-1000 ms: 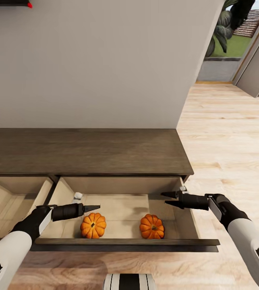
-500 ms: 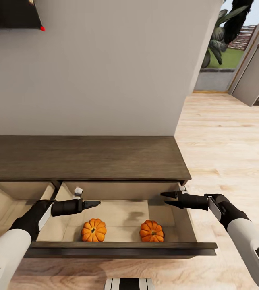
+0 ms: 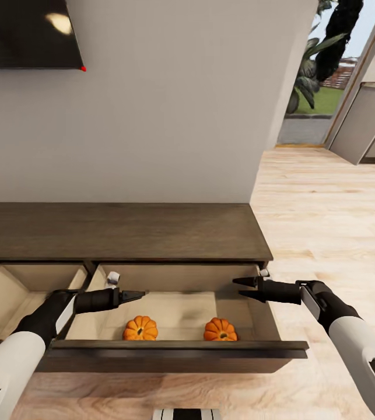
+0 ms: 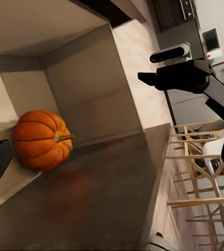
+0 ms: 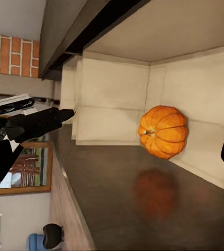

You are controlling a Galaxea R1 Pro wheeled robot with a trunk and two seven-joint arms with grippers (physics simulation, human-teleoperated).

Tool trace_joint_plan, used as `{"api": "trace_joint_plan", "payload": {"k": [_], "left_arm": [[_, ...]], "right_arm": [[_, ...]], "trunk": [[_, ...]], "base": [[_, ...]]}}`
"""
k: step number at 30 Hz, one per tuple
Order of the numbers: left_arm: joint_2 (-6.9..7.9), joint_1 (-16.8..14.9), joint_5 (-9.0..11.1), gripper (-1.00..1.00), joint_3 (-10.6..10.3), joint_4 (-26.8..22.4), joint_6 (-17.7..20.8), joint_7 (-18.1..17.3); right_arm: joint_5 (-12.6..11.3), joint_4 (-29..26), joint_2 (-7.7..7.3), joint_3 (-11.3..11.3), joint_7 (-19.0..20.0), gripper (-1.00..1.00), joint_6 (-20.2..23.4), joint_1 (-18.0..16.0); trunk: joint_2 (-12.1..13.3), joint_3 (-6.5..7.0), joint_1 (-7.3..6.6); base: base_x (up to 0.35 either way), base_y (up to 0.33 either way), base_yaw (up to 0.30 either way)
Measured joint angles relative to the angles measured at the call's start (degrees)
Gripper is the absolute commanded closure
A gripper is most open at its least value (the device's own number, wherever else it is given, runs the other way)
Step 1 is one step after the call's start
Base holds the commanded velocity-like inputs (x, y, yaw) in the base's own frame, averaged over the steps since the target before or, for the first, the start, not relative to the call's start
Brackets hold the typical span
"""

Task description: Place each of the two pumpkins and all three candles from the living room inside a cabinet in the living room (use any cabinet), then make sure every cabinet is closed, and position the cauldron so it is next to a table in the living room.

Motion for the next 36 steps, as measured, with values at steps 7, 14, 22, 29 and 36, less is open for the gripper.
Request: {"api": "trace_joint_plan", "payload": {"k": [7, 14, 22, 29, 36], "left_arm": [[-0.08, 0.0, -0.02, -1.0, 0.0, -0.05, 0.0, 0.0], [-0.03, 0.0, -0.01, -1.0, -1.95, -0.29, 0.0, -3.43], [-0.26, 0.0, -0.08, -1.0, -8.65, -0.12, 0.0, -6.18], [0.17, 0.09, -0.19, -1.0, -9.08, 3.66, -0.33, -6.08], [-0.71, 0.75, 0.43, -1.0, -13.99, 7.33, -1.22, -5.38]], "right_arm": [[0.0, 0.0, 0.01, 0.03, 0.0, -1.0, 0.0, 0.0], [0.09, -0.07, 0.01, 1.5, 4.15, -1.0, 0.0, 0.0], [0.12, 0.14, 0.26, 6.31, 5.17, -1.0, 0.03, 0.0], [0.38, 0.78, 0.36, 7.68, 4.93, -1.0, 0.08, 0.23], [1.08, 1.52, 0.96, 14.97, 4.42, -1.0, -0.69, 3.15]], "trunk": [[0.09, 1.55, -0.18], [0.19, 3.1, -0.36], [0.29, 4.87, -0.57], [0.39, 6.42, -0.75], [0.46, 7.53, -0.87]], "base": [[-0.155, 0.04, 0.0], [-0.003, 0.001, 0.0], [0.0, 0.0, 0.0], [0.0, 0.0, 0.0], [0.0, 0.0, 0.0]]}}
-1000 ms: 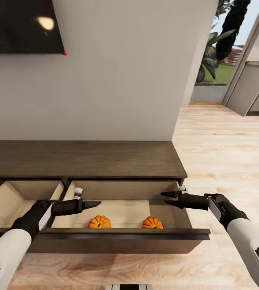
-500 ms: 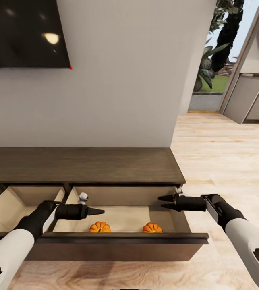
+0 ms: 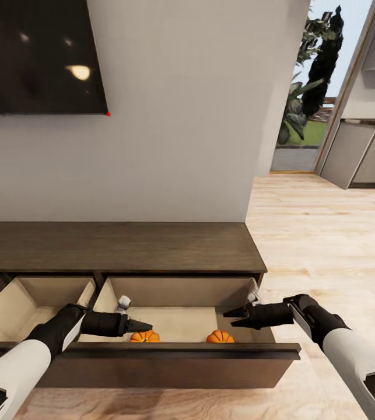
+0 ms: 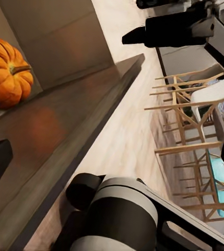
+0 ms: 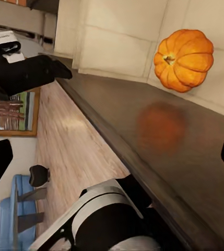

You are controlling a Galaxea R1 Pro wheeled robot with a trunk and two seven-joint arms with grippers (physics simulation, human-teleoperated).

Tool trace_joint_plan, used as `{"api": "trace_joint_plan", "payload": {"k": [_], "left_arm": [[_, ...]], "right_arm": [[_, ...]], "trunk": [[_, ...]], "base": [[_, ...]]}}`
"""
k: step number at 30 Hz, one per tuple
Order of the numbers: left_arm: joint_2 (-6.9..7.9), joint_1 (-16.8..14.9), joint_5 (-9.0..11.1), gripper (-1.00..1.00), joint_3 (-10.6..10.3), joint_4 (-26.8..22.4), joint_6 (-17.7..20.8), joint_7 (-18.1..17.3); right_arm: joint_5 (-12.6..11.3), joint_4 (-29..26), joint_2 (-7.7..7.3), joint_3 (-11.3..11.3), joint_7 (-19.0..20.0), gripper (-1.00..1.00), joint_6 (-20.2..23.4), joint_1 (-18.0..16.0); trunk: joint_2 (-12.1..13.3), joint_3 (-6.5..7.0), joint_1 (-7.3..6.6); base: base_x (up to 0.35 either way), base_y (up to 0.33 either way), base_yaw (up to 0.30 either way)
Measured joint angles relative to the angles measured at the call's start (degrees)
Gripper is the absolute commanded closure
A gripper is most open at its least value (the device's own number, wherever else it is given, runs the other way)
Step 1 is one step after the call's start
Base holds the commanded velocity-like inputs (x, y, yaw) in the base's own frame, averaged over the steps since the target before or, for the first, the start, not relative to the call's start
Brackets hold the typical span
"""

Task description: Place each of the two pumpkins and all three candles from the living room inside a cabinet in the living room (use any cabinet), then make sure every cabinet is closed, and position the cauldron so it is next to a table in the living room.

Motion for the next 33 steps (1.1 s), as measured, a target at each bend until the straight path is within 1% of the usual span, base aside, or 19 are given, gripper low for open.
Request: {"api": "trace_joint_plan", "payload": {"k": [2, 6, 8, 9, 13, 18, 21, 25, 27, 28, 30, 33], "left_arm": [[-0.65, 0.66, 0.01, -1.0, 0.3, 0.65, -0.64, 0.64], [0.66, 1.95, 0.26, -1.0, 1.58, -0.64, 0.42, -0.39], [1.3, 2.59, 0.3, -1.0, 2.22, -1.28, 1.06, -1.03], [1.38, 2.82, 0.32, -1.0, 2.55, -1.6, 1.38, -1.35], [1.48, 2.85, 0.32, -1.0, 3.73, -2.33, 1.47, -2.63], [1.59, 2.86, 0.33, -1.0, 3.87, -2.34, 1.43, -3.19], [1.6, 2.86, 0.32, -1.0, 4.63, -2.35, 1.42, -3.85], [1.62, 2.87, 0.26, -1.0, 5.47, -3.17, 1.63, -4.72], [1.69, 2.91, 0.26, -1.0, 5.49, -3.82, 1.75, -4.82], [1.72, 2.92, 0.26, -1.0, 5.47, -5.29, 1.77, -4.85], [1.77, 2.94, 0.22, -1.0, 5.4, -6.35, 1.85, -4.89], [1.87, 2.94, 0.19, -1.0, 5.38, -6.61, 1.87, -4.97]], "right_arm": [[0.17, 0.63, 0.03, -0.18, -0.64, -1.0, -0.64, -0.57], [-0.93, -0.67, -1.25, -0.85, 0.65, -1.0, 0.67, -1.89], [-0.96, -1.32, -1.33, -0.88, 1.29, -1.0, 1.33, -2.42], [-0.97, -1.64, -1.36, -0.89, 1.61, -1.0, 1.33, -2.44], [-0.97, -2.36, -1.38, -0.86, 2.9, -1.0, 1.3, -2.45], [-0.97, -2.4, -1.39, -0.82, 2.96, -1.0, 1.29, -2.45], [-0.97, -2.4, -1.39, -0.81, 2.96, -1.0, 1.29, -2.45], [-0.98, -2.4, -1.32, -0.82, 3.01, -1.0, 1.3, -2.45], [-0.98, -2.4, -1.32, -0.82, 3.09, -1.0, 1.3, -2.45], [-0.98, -2.4, -1.35, -0.82, 3.11, -1.0, 1.3, -2.45], [-0.98, -2.4, -1.38, -0.82, 3.13, -1.0, 1.3, -2.45], [-0.98, -2.4, -1.38, -0.82, 3.14, -1.0, 1.3, -2.45]], "trunk": [[0.0, 0.0, 0.0], [0.0, 0.01, 0.0], [0.0, 0.01, 0.0], [0.0, 0.0, 0.0], [0.0, 0.0, 0.0], [0.0, 0.0, 0.0], [0.0, 0.0, 0.0], [0.05, 0.88, -0.11], [0.07, 1.33, -0.16], [0.08, 1.55, -0.19], [0.11, 1.99, -0.24], [0.15, 2.66, -0.32]], "base": [[0.0, 0.0, 0.0], [-0.001, 0.0, 0.0], [-0.111, 0.0, 0.0], [-0.21, 0.0, 0.0], [-0.131, 0.0, 0.0], [-0.021, 0.0, 0.0], [-0.003, 0.0, 0.0], [0.0, 0.0, 0.0], [0.0, 0.0, 0.0], [0.0, 0.0, 0.0], [0.0, 0.0, 0.0], [0.0, 0.0, 0.0]]}}
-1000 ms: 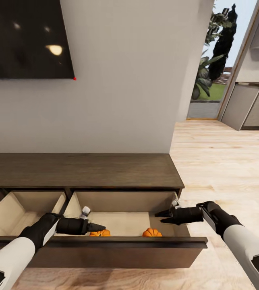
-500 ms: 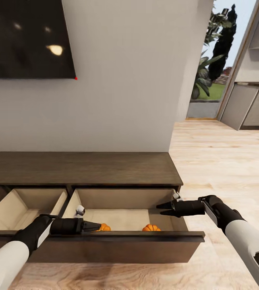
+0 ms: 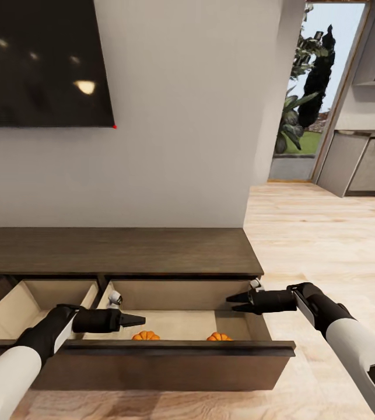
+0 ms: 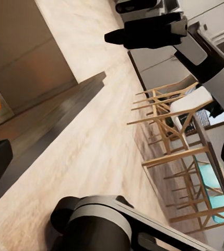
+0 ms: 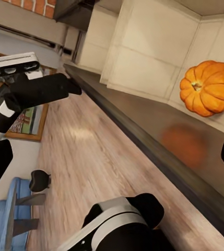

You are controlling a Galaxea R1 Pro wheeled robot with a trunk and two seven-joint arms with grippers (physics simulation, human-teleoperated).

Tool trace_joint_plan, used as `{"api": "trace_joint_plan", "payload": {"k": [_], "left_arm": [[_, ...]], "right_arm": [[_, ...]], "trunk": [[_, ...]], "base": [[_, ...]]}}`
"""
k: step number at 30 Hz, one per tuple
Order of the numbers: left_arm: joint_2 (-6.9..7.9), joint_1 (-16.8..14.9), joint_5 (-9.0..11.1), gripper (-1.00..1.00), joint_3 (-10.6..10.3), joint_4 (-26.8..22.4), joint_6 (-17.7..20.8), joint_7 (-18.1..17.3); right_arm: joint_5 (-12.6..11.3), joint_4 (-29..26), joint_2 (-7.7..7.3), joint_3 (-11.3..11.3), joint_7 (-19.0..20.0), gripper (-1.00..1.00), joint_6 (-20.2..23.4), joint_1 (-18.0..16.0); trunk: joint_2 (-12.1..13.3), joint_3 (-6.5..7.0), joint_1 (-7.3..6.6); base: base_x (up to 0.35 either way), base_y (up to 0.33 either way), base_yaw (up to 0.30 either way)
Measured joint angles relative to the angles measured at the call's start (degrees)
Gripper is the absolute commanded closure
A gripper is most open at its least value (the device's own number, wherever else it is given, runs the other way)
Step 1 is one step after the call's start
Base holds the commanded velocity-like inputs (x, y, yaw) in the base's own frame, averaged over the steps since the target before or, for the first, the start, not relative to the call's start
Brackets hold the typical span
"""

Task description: Place each of the two pumpkins and all three candles from the living room inside a cabinet in the living room (use any cabinet), then make sure every cabinet is closed, and position the cauldron so it is next to a table in the living room.

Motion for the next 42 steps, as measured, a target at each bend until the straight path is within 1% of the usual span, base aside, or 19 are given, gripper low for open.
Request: {"api": "trace_joint_plan", "payload": {"k": [8, 14, 17, 22, 31, 35, 37, 39, 42], "left_arm": [[-0.1, 0.03, -0.38, -1.0, -0.3, 0.56, -0.16, 0.32], [0.13, 0.09, -0.62, -1.0, -0.43, 0.71, -0.3, 0.41], [0.09, 0.09, -0.6, -1.0, -0.44, 0.82, -0.23, 0.42], [0.13, 0.09, -0.5, -1.0, -0.44, 0.9, -0.14, 0.41], [0.25, 0.2, -0.57, -1.0, -0.45, 0.93, -0.41, 0.29], [0.24, 0.46, -0.77, -1.0, -0.52, 1.48, -0.47, 0.61], [0.17, 0.59, -1.25, -1.0, -0.57, 4.78, -0.61, 0.66], [0.16, 0.61, -1.56, -1.0, -0.89, 5.89, -1.07, 0.67], [0.25, 0.62, -1.91, -1.0, -3.07, 7.22, -2.82, 0.67]], "right_arm": [[0.26, 0.16, 0.3, 0.07, -0.47, -1.0, -0.24, 0.07], [0.59, 0.18, 0.27, 0.09, -0.52, -1.0, -0.64, 0.13], [0.62, 0.57, 0.26, 0.09, -0.54, -1.0, -1.43, 0.64], [0.62, 0.76, 0.26, 0.09, -0.6, -1.0, -2.5, 0.93], [0.85, 0.72, 0.24, 0.09, -0.58, -1.0, -2.74, 0.97], [1.13, 0.61, 0.26, 0.08, -0.58, -1.0, -3.67, 2.12], [1.25, 0.64, 0.33, 0.12, -1.51, -1.0, -5.21, 3.38], [1.28, 0.6, 0.34, 0.1, -2.5, -1.0, -5.79, 4.15], [1.66, 0.59, 0.21, 0.11, -4.09, -1.0, -6.91, 5.43]], "trunk": [[0.11, 1.77, -0.21], [0.19, 3.1, -0.36], [0.23, 3.77, -0.44], [0.29, 4.87, -0.57], [0.3, 4.88, -0.56], [0.3, 4.88, -0.56], [0.3, 4.87, -0.56], [0.3, 4.88, -0.56], [0.3, 4.88, -0.56]], "base": [[0.0, 0.0, 0.0], [0.0, 0.0, 0.0], [-0.017, 0.0, 0.0], [-0.23, 0.0, 0.0], [-0.044, 0.0, 0.0], [0.0, 0.0, 0.0], [0.0, 0.0, 0.0], [0.0, 0.0, 0.0], [0.0, 0.0, 0.0]]}}
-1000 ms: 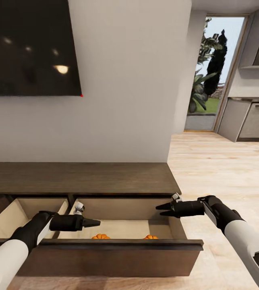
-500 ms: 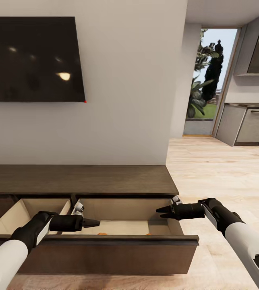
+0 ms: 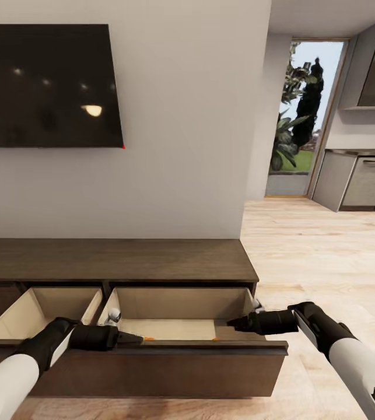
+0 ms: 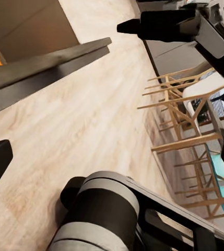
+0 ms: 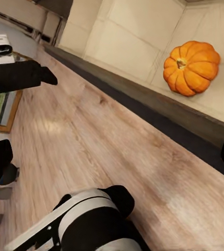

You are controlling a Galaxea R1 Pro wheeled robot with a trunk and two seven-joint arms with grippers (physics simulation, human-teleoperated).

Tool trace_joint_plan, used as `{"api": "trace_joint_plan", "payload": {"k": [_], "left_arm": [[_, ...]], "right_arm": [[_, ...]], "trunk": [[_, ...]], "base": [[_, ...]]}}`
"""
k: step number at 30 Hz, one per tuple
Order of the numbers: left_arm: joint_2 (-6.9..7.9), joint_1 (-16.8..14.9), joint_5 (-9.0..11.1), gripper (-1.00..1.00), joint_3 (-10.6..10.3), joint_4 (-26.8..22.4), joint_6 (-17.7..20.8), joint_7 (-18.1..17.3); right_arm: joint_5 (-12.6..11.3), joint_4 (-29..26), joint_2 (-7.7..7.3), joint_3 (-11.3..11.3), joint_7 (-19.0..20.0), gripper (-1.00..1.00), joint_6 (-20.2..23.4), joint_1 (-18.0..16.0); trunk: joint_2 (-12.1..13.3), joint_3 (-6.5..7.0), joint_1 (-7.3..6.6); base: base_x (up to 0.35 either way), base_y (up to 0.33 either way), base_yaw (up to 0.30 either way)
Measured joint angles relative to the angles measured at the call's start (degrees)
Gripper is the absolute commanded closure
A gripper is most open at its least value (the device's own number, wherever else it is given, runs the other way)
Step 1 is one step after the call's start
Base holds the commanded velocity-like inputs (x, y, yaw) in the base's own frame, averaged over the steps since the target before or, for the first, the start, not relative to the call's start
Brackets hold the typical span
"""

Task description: Place each of the two pumpkins and all three candles from the living room inside a cabinet in the living room (use any cabinet), then make sure every cabinet is closed, and position the cauldron so it is next to a table in the living room.

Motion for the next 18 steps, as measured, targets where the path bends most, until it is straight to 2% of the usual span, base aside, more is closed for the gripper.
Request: {"api": "trace_joint_plan", "payload": {"k": [4, 5, 6, 10, 12, 14, 16, 18], "left_arm": [[0.14, 0.01, -0.13, -1.0, -1.8, 2.68, -0.97, 0.0], [0.15, 0.0, -0.14, -1.0, -1.92, 3.2, -1.04, 0.0], [0.17, 0.01, -0.16, -1.0, -2.1, 4.85, -1.6, 0.07], [0.17, 0.0, -0.16, -1.0, -2.13, 8.2, -4.38, 0.88], [0.11, 0.01, -0.17, -1.0, -2.2, 10.95, -6.18, 4.29], [-0.09, 0.01, -0.11, -1.0, -2.19, 13.13, -6.81, 8.27], [-0.23, 0.0, -0.04, -1.0, -2.17, 14.42, -7.83, 10.13], [-0.36, 0.01, 0.03, -1.0, -2.21, 16.17, -11.54, 11.59]], "right_arm": [[2.12, 0.37, -0.19, 0.0, -0.7, -1.0, -1.76, 1.25], [2.58, 0.43, -0.2, -0.01, -0.81, -1.0, -2.0, 1.55], [4.11, 0.48, -0.15, 0.03, -0.97, -1.0, -2.35, 2.69], [5.05, 0.53, -0.13, -0.03, -1.07, -1.0, -2.52, 3.89], [5.33, 1.25, -0.02, 0.0, -2.02, -1.0, -3.09, 4.83], [5.68, 2.75, 0.16, 0.03, -7.13, -1.0, -6.75, 6.81], [5.55, 3.28, 0.28, 0.0, -11.76, -1.0, -10.03, 7.9], [5.43, 3.69, 0.73, 0.0, -16.91, -1.0, -13.9, 9.23]], "trunk": [[0.0, 0.0, 0.0], [0.0, 0.0, 0.0], [0.0, -0.01, 0.0], [0.0, 0.0, 0.0], [0.0, 0.0, 0.0], [0.0, 0.0, 0.0], [0.0, 0.0, 0.0], [0.0, 0.0, 0.0]], "base": [[0.0, 0.0, 0.0], [0.0, 0.0, 0.0], [0.0, 0.0, 0.0], [0.0, 0.0, 0.0], [0.0, 0.0, 0.0], [0.0, 0.0, 0.0], [0.0, 0.0, 0.0], [0.0, 0.0, 0.0]]}}
